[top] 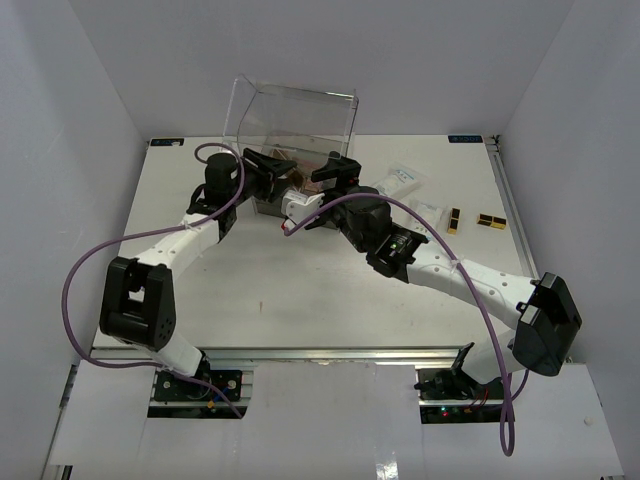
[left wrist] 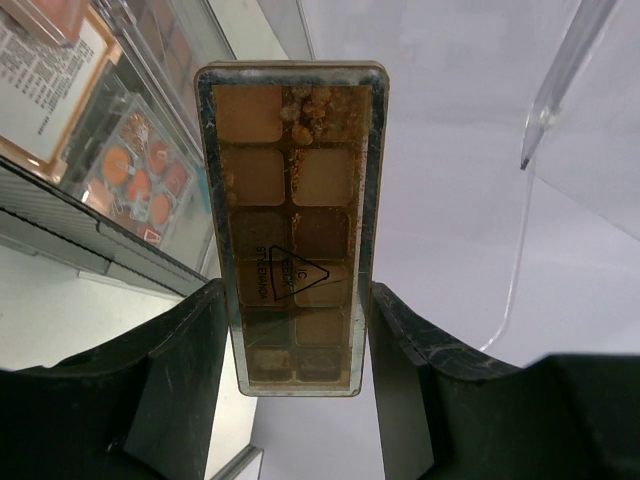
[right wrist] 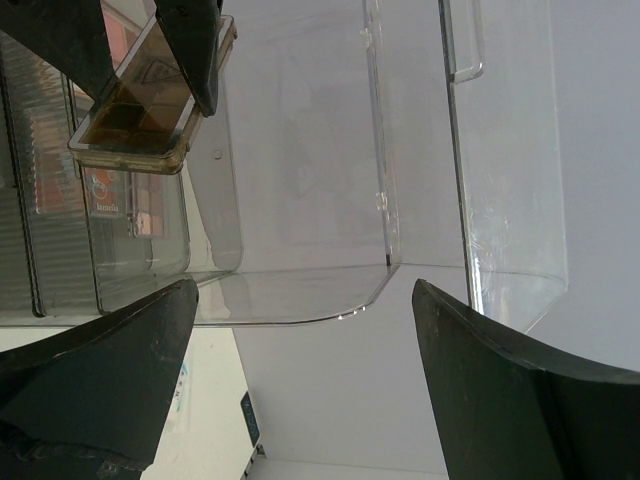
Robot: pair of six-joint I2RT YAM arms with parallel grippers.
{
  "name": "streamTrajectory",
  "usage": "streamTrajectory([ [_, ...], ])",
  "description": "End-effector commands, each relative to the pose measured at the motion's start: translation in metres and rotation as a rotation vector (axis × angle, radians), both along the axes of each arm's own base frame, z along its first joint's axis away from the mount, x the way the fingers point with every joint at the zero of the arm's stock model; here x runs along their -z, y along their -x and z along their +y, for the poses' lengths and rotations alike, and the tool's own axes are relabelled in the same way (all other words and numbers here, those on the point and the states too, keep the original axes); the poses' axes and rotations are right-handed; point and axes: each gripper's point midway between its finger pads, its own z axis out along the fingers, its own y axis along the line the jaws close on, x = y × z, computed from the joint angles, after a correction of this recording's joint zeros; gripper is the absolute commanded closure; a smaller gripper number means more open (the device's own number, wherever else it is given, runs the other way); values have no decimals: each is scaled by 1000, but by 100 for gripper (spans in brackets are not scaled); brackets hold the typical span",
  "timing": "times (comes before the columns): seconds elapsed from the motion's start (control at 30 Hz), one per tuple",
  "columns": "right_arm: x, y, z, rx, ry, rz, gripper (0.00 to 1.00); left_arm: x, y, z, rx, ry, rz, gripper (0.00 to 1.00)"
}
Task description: Organize the makeup
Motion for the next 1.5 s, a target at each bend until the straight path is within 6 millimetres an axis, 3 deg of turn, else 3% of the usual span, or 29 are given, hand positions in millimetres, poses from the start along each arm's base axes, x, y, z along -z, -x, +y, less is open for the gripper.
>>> streamTrajectory([
  [0.0,-46,1,-12,26,-111,-61,5,-33,-14,1,-58,21,-89,74],
  [0.13,-45,1,-12,26,-111,-59,5,-31,-22,-2,-72,23,-77,67],
  [0.43,-44,3,-13,27,-111,-56,5,-19,-32,-7,-79,34,-26,65],
  [0.57,-44,3,-14,27,-111,-57,5,-15,-36,-15,-45,46,17,58],
  [0.67,-45,3,-15,26,-111,-58,5,-17,-38,-17,-39,42,25,2],
  [0.9,-45,4,-15,25,-112,-57,5,-24,-36,-17,-37,50,23,2],
  [1.1,-46,4,-15,27,-114,-58,6,-32,-18,-19,3,56,9,2],
  [1.17,-45,4,-14,24,-114,-52,6,-33,-6,-19,27,52,4,2],
  [1.33,-42,4,-15,24,-116,-37,6,-8,35,-12,76,4,27,2],
  [1.4,-40,4,-14,23,-113,-30,6,-9,53,-7,83,-7,11,2],
  [1.47,-38,5,-14,21,-112,-24,6,9,74,-1,95,-37,23,2],
])
